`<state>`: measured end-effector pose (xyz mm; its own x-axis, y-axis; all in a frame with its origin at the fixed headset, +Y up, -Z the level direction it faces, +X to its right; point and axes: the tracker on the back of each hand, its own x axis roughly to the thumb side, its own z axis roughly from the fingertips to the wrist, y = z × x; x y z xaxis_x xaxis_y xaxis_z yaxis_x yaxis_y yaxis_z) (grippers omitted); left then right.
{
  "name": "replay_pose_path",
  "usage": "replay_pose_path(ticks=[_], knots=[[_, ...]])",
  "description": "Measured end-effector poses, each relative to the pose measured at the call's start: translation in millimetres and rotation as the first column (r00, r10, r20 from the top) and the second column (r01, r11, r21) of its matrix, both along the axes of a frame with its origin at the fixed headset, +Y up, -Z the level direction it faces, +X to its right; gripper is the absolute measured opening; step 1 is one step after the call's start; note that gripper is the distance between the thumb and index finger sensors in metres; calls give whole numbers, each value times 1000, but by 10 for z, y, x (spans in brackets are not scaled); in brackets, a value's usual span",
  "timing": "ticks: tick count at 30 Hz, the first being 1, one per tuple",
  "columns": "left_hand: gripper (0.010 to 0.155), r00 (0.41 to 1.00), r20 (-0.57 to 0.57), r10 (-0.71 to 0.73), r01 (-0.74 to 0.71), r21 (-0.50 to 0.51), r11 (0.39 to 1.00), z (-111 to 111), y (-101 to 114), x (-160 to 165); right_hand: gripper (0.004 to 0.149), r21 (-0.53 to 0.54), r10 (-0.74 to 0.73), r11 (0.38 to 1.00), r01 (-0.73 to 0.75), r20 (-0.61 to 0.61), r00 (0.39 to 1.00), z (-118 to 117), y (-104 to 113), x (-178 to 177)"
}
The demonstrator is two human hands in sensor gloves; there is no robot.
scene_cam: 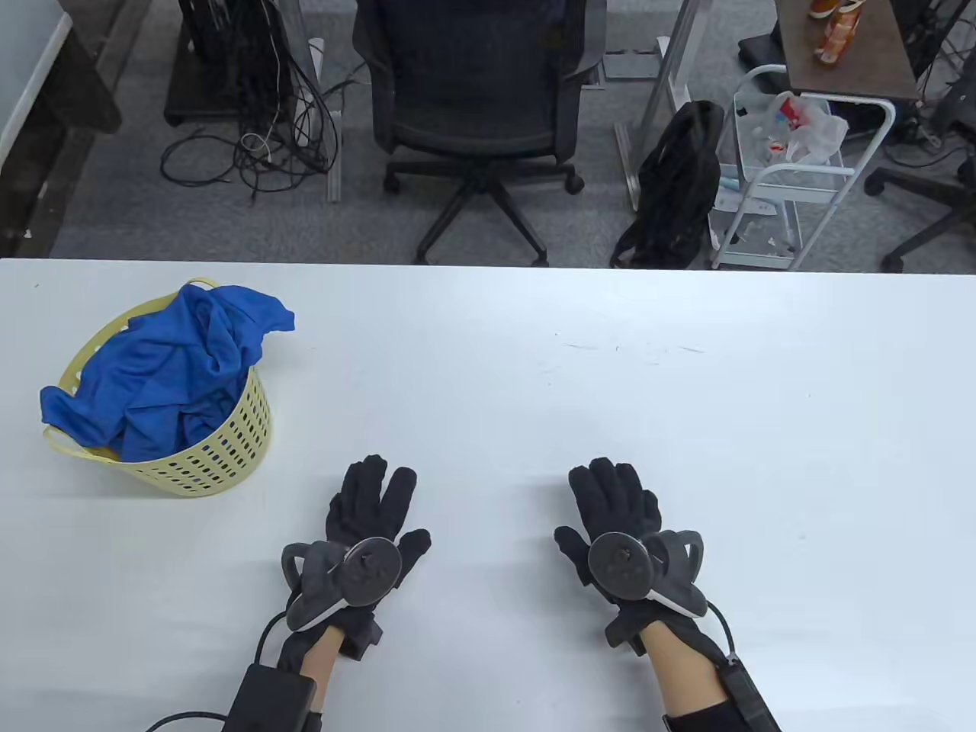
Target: Fold and stack clothes and towels from laundry basket
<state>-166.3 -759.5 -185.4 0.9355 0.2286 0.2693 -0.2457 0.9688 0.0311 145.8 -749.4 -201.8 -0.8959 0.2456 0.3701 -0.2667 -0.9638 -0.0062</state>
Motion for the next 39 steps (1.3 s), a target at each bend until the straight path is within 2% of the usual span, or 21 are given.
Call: replay_pose_path(ticks=[13,19,21,22,24,25,26,27,28,29,30,31,32,33,34,35,36,37,38,39], knots=[[90,1000,4,-12,12,-7,1000,17,-4,17,78,-5,-9,1000,9,16,1000,-6,6,29],[88,998,-60,-20,20,-4,1000,-26,19,-75,77,-9,-2,1000,3,22,1000,-3,7,41],[81,991,-128,-27,29,15,999,-64,176,-148,77,-9,-9,1000,9,26,1000,-7,20,54],[74,984,-180,0,10,58,998,-96,358,-219,77,-8,-15,1000,16,28,999,-10,32,61],[65,948,-304,97,-43,178,983,-166,795,-414,77,0,-30,1000,30,31,999,-7,62,78],[57,913,-386,133,-46,226,973,-260,1116,-598,77,5,-37,999,37,34,999,-2,74,85],[53,873,-469,129,-29,215,976,-360,1329,-752,77,7,-38,999,38,35,999,3,81,89],[51,843,-524,119,-21,190,982,-440,1440,-849,77,8,-37,999,37,35,999,7,84,90],[51,793,-607,59,0,97,995,-620,1597,-1026,77,11,-37,999,36,36,999,16,91,91],[53,754,-657,-23,28,-2,1000,-771,1687,-1157,77,13,-36,999,36,36,999,20,94,88],[58,685,-708,-171,76,-163,984,-1004,1754,-1340,77,17,-35,999,34,34,999,22,102,80],[69,630,-714,-305,115,-302,946,-1200,1766,-1485,77,21,-33,999,32,30,999,23,109,71],[83,597,-700,-391,134,-394,909,-1331,1742,-1588,77,25,-32,999,31,28,999,25,115,64],[89,579,-662,-475,142,-493,859,-1472,1675,-1708,77,31,-29,999,28,24,999,27,120,53],[94,573,-637,-516,134,-548,826,-1550,1606,-1787,77,32,-26,999,25,22,999,29,122,50],[98,533,-633,-561,107,-608,787,-1623,1497,-1885,77,34,-21,999,20,23,1000,33,124,45],[96,511,-638,-576,69,-637,767,-1662,1404,-1947,77,36,-19,999,18,23,1000,34,124,45],[74,505,-654,-564,32,-639,769,-1685,1320,-2002,76,39,-17,999,16,26,1000,33,127,52],[52,458,-712,-532,41,-580,813,-1665,1312,-2009,75,44,-20,999,19,33,999,31,130,68],[49,490,-717,-497,23,-559,829,-1680,1343,-2034,75,49,-28,998,26,39,999,25,134,85]])
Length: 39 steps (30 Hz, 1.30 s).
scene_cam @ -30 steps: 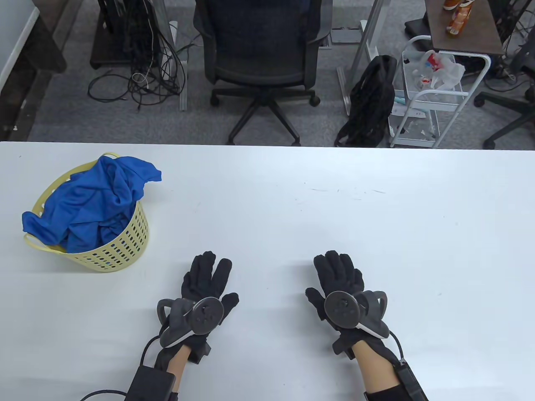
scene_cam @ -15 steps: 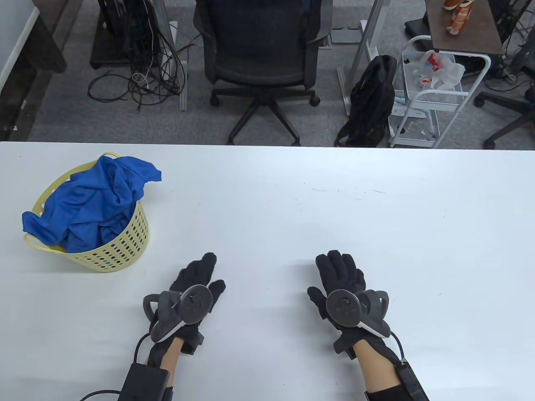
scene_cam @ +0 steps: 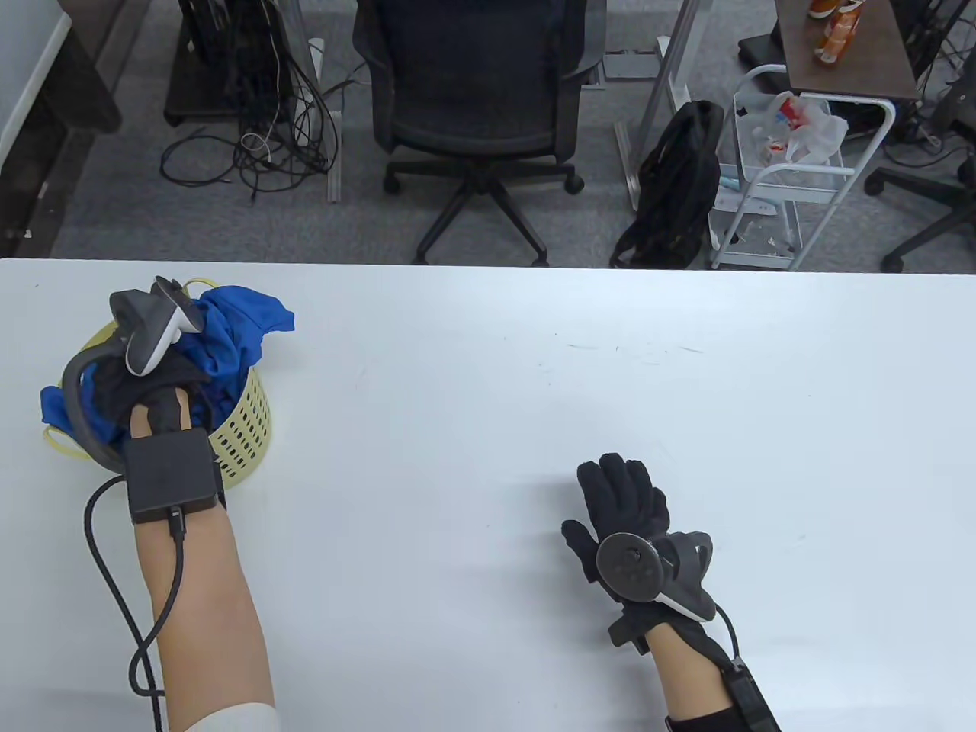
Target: Fold and stack clothes and towels from laundry basket
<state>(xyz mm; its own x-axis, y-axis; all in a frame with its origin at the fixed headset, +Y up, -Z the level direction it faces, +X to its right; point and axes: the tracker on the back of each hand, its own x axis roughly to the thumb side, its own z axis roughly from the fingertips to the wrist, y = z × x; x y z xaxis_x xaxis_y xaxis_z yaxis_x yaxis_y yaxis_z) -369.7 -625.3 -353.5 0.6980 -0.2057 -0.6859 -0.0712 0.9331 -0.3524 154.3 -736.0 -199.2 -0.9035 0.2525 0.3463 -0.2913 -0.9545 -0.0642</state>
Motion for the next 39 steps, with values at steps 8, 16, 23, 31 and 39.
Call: replay_pose_path(ticks=[8,16,23,31,39], knots=[[48,995,78,65,-91,386,918,131,627,91,73,-17,-39,999,39,4,999,-35,-7,29],[115,967,-26,252,-253,-185,950,-32,-140,-72,73,-22,-29,999,28,-9,1000,-36,-29,-1],[52,998,58,27,-44,314,948,87,472,73,72,-30,-40,999,40,9,999,-50,-47,36],[56,459,879,130,-888,454,65,735,1688,1007,72,-63,-151,986,152,15,988,-71,-19,98],[56,-179,888,424,-940,-281,191,1017,608,2218,101,-415,-696,646,641,25,717,-148,-19,295]])
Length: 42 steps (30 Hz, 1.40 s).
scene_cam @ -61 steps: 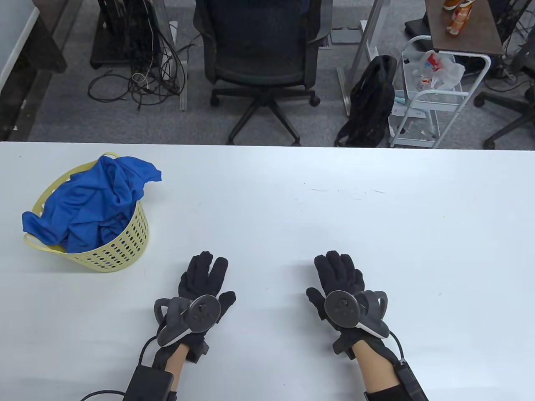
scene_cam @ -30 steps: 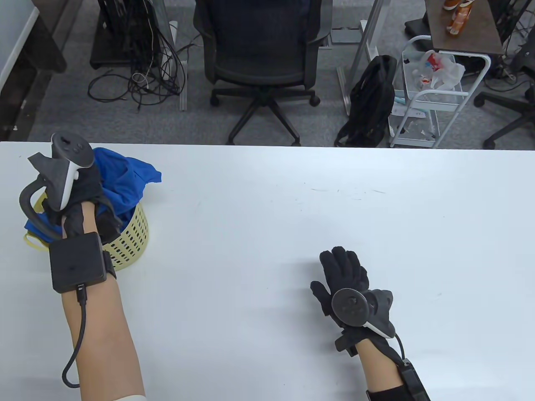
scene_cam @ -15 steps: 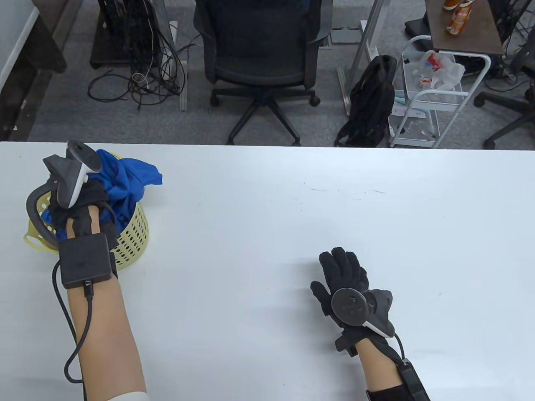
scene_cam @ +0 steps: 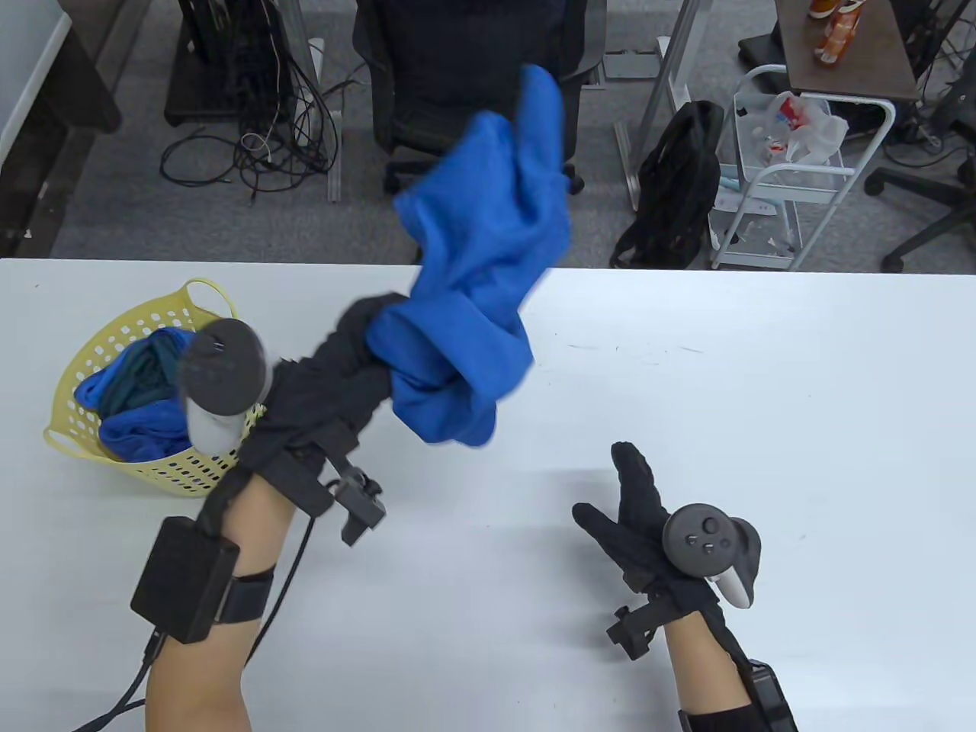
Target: Fold and stack clothes and towels from laundry basket
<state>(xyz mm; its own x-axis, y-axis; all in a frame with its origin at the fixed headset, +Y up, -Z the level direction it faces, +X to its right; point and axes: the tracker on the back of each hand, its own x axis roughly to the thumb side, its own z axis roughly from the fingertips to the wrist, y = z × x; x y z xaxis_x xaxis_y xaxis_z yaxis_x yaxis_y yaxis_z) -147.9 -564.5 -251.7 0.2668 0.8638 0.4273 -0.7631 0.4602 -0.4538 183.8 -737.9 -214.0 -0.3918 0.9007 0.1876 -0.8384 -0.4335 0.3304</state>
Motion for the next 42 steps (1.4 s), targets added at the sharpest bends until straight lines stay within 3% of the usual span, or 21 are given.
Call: replay_pose_path(ticks=[1,2,3,5,6,7,9,11,14,17,20,25,27,29,31,33,35,37,39,40,42], knots=[[52,998,54,-32,33,-16,999,84,-271,197,105,-106,-193,977,183,-95,977,-9,-60,-42],[49,992,89,-88,90,-19,996,162,-490,348,106,-208,-415,901,381,-161,895,-18,-125,-107],[47,975,140,-171,174,-7,985,273,-771,528,106,-303,-591,792,531,-158,791,-16,-175,-170],[47,908,193,-373,370,54,928,474,-1151,753,90,-391,-739,629,672,-30,673,0,-257,-210],[49,866,199,-459,450,91,888,543,-1258,808,70,-371,-746,613,697,17,666,1,-282,-200],[55,768,209,-605,591,132,796,624,-1379,849,44,-275,-730,646,712,50,682,-14,-295,-175],[73,626,279,-728,728,126,674,679,-1500,800,34,-194,-685,718,669,-24,728,-29,-245,-134],[69,651,227,-724,739,28,673,676,-1551,647,33,-187,-671,734,653,-52,739,-27,-189,-111],[68,763,75,-642,644,-172,746,606,-1542,317,35,-174,-703,707,686,-59,709,-27,-142,-150],[99,904,-100,-417,381,-258,888,622,-1581,107,38,-243,-739,666,705,-81,669,5,-150,-287],[120,924,-103,-369,338,-234,912,636,-1576,72,42,-340,-764,628,700,-96,638,56,-173,-452],[110,913,-19,-407,407,50,912,683,-1437,107,45,-380,-676,717,584,-176,716,83,-168,-561],[67,915,4,-403,403,31,915,684,-1486,146,43,-357,-655,733,579,-138,743,77,-158,-546],[52,932,-136,-335,342,31,939,707,-1535,132,49,-286,-429,868,406,-23,903,51,-79,-407],[50,904,-251,-345,372,68,926,709,-1504,56,57,-119,-10,992,30,165,986,61,39,-200],[48,873,-323,-366,414,90,906,721,-1444,-19,69,40,234,963,-265,361,903,110,175,-79],[43,832,-420,-363,428,69,901,742,-1393,-64,65,147,241,934,-325,411,879,173,303,-114],[45,782,-467,-413,447,-41,893,739,-1348,-98,43,251,190,933,-257,265,945,245,413,-296],[47,780,-447,-438,400,-183,898,729,-1338,-162,39,206,181,967,-152,-133,974,361,428,-676],[47,801,-433,-413,338,-242,910,725,-1353,-196,48,146,195,976,-162,-252,948,416,390,-814],[49,886,-378,-267,132,-347,929,700,-1417,-240,96,24,287,945,-326,-536,794,577,198,-1159]])
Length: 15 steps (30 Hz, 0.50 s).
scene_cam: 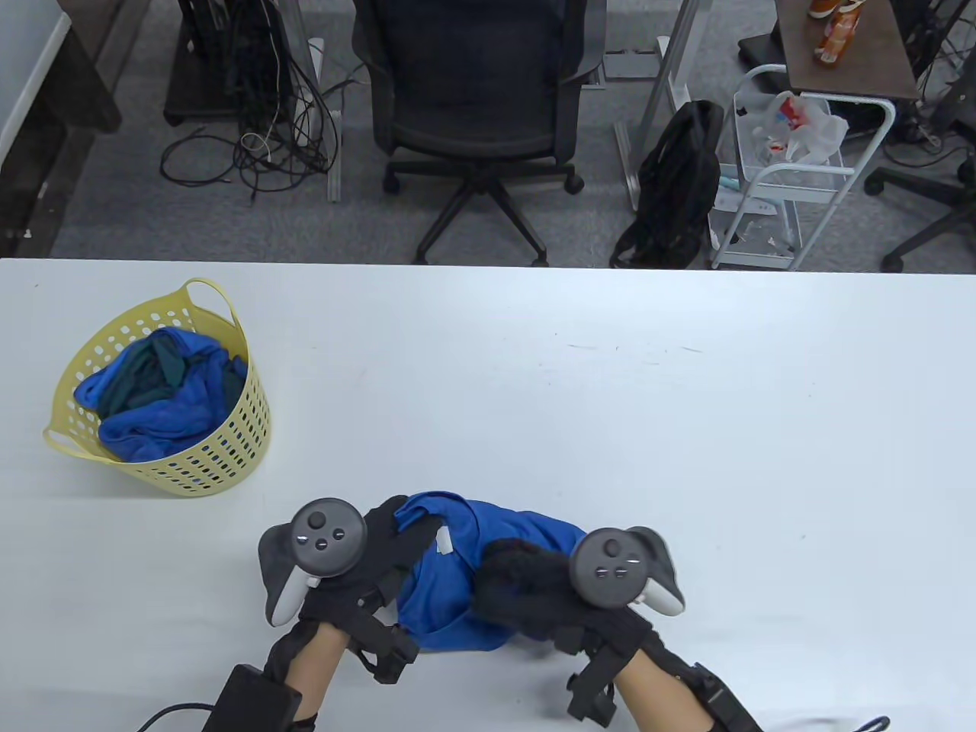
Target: Fold and stack clothes and towels from laundry basket
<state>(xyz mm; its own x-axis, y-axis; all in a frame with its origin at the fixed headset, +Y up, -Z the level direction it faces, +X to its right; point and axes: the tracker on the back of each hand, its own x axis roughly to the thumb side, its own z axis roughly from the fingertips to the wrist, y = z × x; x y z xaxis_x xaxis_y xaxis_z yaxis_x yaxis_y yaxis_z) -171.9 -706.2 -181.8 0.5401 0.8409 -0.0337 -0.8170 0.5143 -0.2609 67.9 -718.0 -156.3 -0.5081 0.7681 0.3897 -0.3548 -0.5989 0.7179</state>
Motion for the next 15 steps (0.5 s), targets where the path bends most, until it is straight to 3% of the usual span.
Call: replay_pose_path(ticks=[1,2,4,5,6,7,9,11,13,15], knots=[[51,991,12,134,-132,-90,987,-8,-50,1,108,10,105,994,-105,-108,989,58,-105,-117],[53,975,24,220,-215,-136,967,-13,-85,8,114,39,128,992,-123,-130,983,78,-150,-154],[53,916,50,397,-379,-212,901,-30,-177,48,120,140,148,981,-135,-84,985,122,-260,-241],[54,898,52,437,-416,-227,881,-34,-193,50,110,204,133,970,-136,29,991,108,-254,-214],[54,876,50,479,-456,-234,858,-46,-187,43,93,304,36,947,-100,212,977,72,-226,-124],[54,874,49,483,-461,-232,857,-56,-172,19,72,351,-54,935,-56,294,954,30,-199,-47],[54,896,40,443,-428,-191,883,-81,-138,-80,46,315,-232,943,109,385,893,-129,-112,223],[52,936,2,353,-349,-141,926,-118,-122,-216,41,219,-362,932,290,484,797,-262,-53,474],[50,958,8,287,-283,-143,948,-152,-127,-311,39,172,-473,870,462,554,685,-397,-43,732],[48,974,48,222,-215,-119,969,-183,-138,-382,39,108,-477,841,530,610,633,-470,-86,894]])
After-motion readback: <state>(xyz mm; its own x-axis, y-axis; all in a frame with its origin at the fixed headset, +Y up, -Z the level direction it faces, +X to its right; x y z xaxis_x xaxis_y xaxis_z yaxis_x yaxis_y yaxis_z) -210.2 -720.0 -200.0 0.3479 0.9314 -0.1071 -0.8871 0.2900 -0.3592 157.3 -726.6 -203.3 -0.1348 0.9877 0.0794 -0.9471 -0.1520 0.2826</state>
